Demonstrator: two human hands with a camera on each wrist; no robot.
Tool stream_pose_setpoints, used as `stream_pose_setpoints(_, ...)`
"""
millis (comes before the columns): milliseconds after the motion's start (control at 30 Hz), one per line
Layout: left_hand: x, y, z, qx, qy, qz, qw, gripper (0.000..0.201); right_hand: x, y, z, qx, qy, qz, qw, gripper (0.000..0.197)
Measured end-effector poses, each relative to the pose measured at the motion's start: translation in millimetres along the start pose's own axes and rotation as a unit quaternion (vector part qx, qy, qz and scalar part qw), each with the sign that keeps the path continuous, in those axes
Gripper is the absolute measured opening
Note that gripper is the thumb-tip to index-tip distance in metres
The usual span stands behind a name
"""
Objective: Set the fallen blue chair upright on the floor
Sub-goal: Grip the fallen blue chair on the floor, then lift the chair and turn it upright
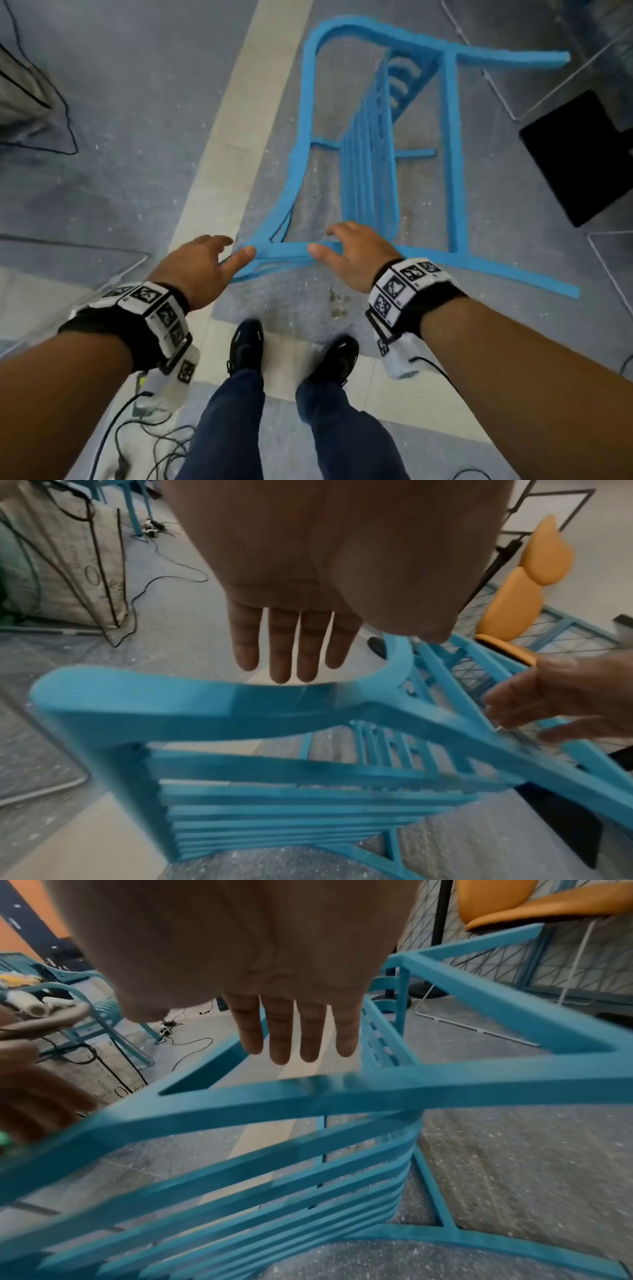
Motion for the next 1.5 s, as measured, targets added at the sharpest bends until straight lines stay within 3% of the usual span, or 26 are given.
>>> stream_pose_setpoints(133,-23,-33,6,0.001,-0.043,0.019,0.999,0.081,-35,-9,37,-0.018,-0.025,-0.063,0.998,0.062)
stream_pose_setpoints(267,-35,-55,4,-0.011,-0.018,0.08,0.997,0.075,-59,-26,58,0.006,-0.016,-0.138,0.99,0.062)
stream_pose_setpoints(600,-13,-28,3,-0.018,-0.057,0.13,0.99,0.076,-39,-38,62,-0.003,0.017,-0.144,0.989,0.077)
stream_pose_setpoints(733,31,18,-5,-0.018,-0.051,0.16,0.986,0.075,5,-40,39,0.018,0.062,-0.128,0.99,0.083)
stream_pose_setpoints(867,90,78,-18,-0.035,-0.038,0.251,0.967,0.061,59,-42,5,0.011,0.121,-0.085,0.989,0.084)
stream_pose_setpoints(1100,167,234,-57,-0.149,-0.039,0.385,0.91,0.038,139,-8,-83,-0.046,0.226,0.081,0.97,0.075)
stream_pose_setpoints(1300,159,369,-106,-0.319,-0.061,0.492,0.808,0.012,161,78,-152,-0.11,0.351,0.265,0.891,0.08)
stream_pose_setpoints(1400,139,407,-126,-0.382,-0.086,0.472,0.79,0.014,150,126,-180,-0.139,0.389,0.367,0.833,0.099)
stream_pose_setpoints(1500,117,442,-137,-0.414,-0.088,0.453,0.784,0.018,142,160,-200,-0.168,0.396,0.414,0.802,0.106)
Point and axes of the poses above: each hand's wrist, its own z-axis towards the middle knuckle, its own x-axis out of the back of the hand, y = z × x, the point moved 5 cm from there along z, towards the middle knuckle, and after that the axes turned 6 degrees about -x, right-handed, at the moved point
